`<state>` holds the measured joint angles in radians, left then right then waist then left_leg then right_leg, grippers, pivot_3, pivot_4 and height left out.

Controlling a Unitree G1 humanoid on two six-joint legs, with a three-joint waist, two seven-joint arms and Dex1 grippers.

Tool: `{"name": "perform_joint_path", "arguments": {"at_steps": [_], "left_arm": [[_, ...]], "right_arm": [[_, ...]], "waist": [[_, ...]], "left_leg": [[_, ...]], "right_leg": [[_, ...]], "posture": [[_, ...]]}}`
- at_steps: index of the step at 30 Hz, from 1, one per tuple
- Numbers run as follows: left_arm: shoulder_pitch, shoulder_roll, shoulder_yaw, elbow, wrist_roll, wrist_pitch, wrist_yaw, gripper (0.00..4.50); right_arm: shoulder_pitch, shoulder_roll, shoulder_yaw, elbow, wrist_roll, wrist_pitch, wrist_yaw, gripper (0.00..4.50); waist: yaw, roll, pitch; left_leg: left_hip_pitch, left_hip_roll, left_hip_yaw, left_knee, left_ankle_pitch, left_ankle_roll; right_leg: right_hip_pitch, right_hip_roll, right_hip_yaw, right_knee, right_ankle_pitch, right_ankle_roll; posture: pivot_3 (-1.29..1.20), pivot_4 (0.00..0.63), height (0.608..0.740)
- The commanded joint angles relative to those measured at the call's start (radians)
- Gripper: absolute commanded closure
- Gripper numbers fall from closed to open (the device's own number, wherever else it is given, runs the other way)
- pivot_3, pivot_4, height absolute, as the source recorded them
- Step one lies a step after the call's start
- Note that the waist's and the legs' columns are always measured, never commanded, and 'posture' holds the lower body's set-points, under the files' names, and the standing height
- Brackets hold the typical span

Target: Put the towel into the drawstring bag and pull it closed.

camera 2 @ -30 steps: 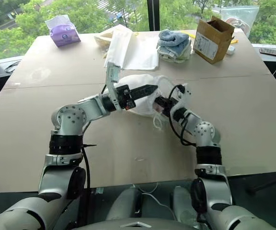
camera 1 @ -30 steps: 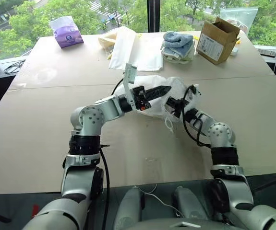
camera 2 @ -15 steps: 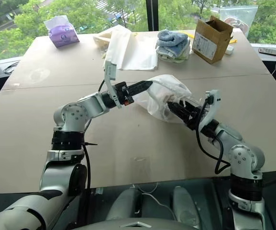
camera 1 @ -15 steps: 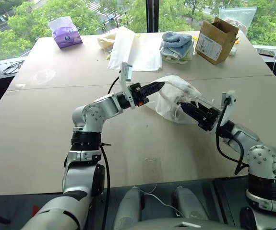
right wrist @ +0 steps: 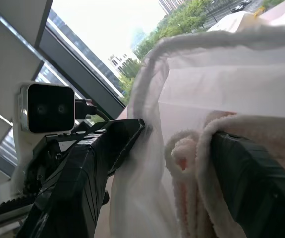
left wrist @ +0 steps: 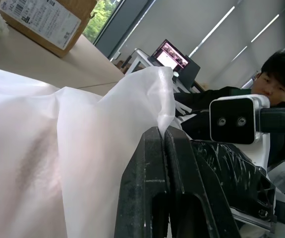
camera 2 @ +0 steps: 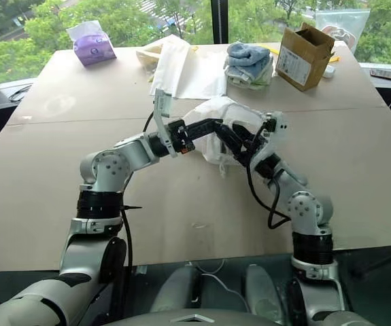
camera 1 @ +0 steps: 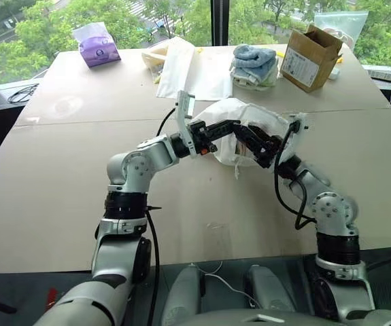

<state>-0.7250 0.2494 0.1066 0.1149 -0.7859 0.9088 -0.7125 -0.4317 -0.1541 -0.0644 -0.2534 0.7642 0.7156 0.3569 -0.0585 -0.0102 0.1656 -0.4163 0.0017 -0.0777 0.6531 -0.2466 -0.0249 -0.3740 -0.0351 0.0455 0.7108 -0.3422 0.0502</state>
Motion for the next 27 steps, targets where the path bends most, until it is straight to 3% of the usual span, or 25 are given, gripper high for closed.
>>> {"name": "perform_joint_path", "arguments": {"at_steps": [1, 16, 20, 27], "left_arm": [[-0.011, -0.013, -0.003, -0.054, -0.009, -0.014, 0.002, 4.5], [-0.02, -0.04, -0.014, -0.037, 0.004, -0.032, 0.003, 4.5], [-0.019, -0.041, -0.015, -0.038, 0.003, -0.03, 0.003, 4.5], [-0.023, -0.042, -0.018, -0.036, 0.002, -0.029, 0.004, 4.5]], "right_arm": [[0.002, -0.095, 0.082, -0.154, -0.039, 0.025, 0.059, 1.12], [0.123, -0.273, -0.203, -0.356, -0.114, -0.078, -0.068, 1.12], [0.216, -0.368, -0.185, -0.353, -0.2, -0.081, -0.042, 1.12], [0.242, -0.356, -0.118, -0.322, -0.247, -0.104, -0.024, 1.12]], "waist": [[0.0, 0.0, 0.0], [0.016, 0.0, 0.0], [0.019, 0.0, 0.0], [0.015, 0.0, 0.0]], "left_leg": [[0.0, 0.0, 0.0, 0.0, 0.0, 0.0], [0.0, 0.0, 0.0, 0.0, 0.0, 0.0], [0.0, 0.0, 0.0, 0.0, 0.0, 0.0], [0.001, 0.0, 0.002, 0.0, 0.0, 0.0]], "right_leg": [[0.0, 0.0, 0.0, 0.0, 0.0, 0.0], [0.001, 0.0, 0.0, 0.0, 0.0, 0.0], [0.001, 0.0, 0.0, 0.0, 0.0, 0.0], [0.001, 0.002, 0.001, 0.0, 0.0, 0.0]], "posture": [[0.0, 0.15, 0.74], [0.0, 0.15, 0.74], [0.0, 0.15, 0.74], [0.0, 0.15, 0.74]]}}
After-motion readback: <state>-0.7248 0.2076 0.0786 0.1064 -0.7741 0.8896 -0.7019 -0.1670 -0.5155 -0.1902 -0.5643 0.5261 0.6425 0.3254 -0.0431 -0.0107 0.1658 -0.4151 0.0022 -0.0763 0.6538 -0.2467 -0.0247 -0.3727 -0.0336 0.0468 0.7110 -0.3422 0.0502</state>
